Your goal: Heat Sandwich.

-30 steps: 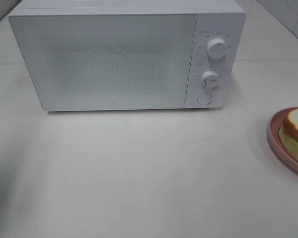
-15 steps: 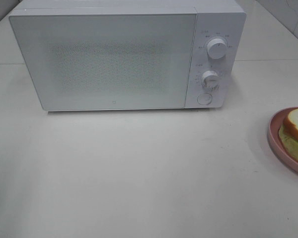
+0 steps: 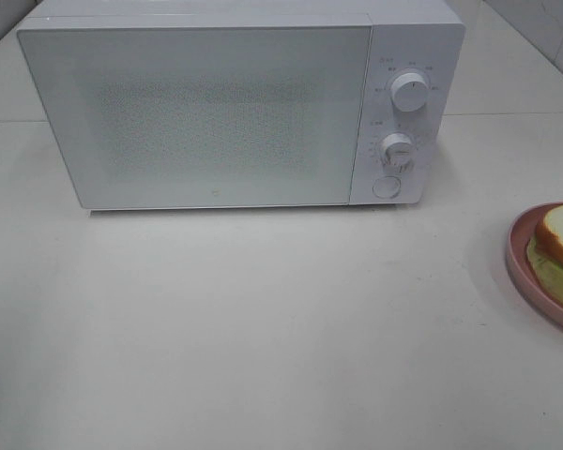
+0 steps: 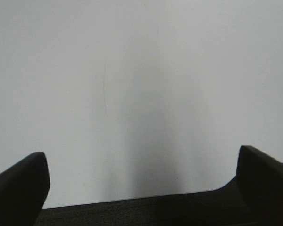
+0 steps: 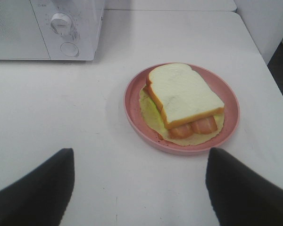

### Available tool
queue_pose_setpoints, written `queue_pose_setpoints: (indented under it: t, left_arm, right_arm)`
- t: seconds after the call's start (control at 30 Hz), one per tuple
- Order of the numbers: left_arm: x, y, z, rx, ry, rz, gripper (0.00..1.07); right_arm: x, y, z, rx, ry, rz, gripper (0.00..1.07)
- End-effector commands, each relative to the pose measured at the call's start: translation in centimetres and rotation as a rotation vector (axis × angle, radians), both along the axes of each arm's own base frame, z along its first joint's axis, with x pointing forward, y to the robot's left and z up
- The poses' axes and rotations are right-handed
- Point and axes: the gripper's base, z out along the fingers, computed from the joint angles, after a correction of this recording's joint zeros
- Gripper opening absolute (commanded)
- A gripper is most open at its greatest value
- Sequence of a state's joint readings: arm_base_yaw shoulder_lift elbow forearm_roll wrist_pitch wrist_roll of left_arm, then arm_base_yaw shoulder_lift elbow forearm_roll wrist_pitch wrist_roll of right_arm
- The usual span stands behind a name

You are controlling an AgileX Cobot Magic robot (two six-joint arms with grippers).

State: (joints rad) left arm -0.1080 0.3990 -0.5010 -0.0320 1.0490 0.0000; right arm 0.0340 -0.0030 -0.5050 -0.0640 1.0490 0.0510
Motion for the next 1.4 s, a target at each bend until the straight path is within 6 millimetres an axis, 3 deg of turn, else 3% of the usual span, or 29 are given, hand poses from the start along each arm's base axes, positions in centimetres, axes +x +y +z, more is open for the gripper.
queue_pose_setpoints:
  t: [0.03,0.3,0.57,0.77,1.4]
  left_arm:
    - [0.0,-0.1,0.0,-0.009,-0.016,-0.005,1.01]
    - [-0.9,0.2,0.3,-0.013,-0.074,0.032,1.01]
    - [-4.7,0.5,1.0,-0.022,-0.332,0.119,1.01]
    - [-6.5,0.5,1.0,-0.026,-0.444,0.118,1.01]
    - [-6.4,0.5,1.0,-0.026,-0.442,0.118,1.01]
  right_arm:
    - [-0.3,0.0,0.0,-0.003,-0.032,-0.004,0.75]
    - [-0.3,0.0,0.0,-0.003,-0.032,-0.004,0.75]
    - [-0.3,0.0,0.0,-0.003,-0.032,-0.004,0.75]
    - [-0.3,0.0,0.0,-0.003,-0.032,-0.004,0.75]
    - [-0.3,0.0,0.0,-0.003,-0.032,-0.004,0.75]
